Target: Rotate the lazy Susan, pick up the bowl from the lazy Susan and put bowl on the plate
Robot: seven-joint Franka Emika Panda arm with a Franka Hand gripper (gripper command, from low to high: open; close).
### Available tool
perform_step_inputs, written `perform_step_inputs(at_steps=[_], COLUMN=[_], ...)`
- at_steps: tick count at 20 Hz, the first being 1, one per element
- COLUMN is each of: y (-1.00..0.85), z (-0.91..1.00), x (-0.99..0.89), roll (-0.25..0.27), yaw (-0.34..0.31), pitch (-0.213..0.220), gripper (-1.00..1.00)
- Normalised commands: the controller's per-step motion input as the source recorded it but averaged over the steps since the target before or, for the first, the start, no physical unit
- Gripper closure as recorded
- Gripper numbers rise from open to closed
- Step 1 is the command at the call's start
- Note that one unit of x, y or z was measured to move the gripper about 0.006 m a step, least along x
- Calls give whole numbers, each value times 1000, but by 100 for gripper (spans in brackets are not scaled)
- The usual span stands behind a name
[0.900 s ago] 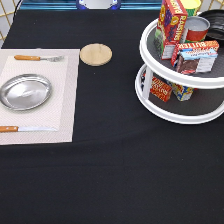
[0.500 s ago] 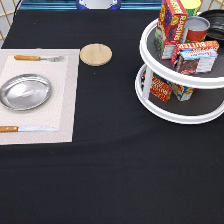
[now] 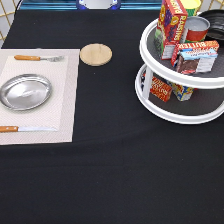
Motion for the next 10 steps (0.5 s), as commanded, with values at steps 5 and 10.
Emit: perform_step_inputs(at_steps=[5, 10], y=[268, 158], z=[-139, -131], x=[451, 382], roll=[172, 212], yaw=[-60, -20], pitch=[0, 10], gripper=[-100, -100])
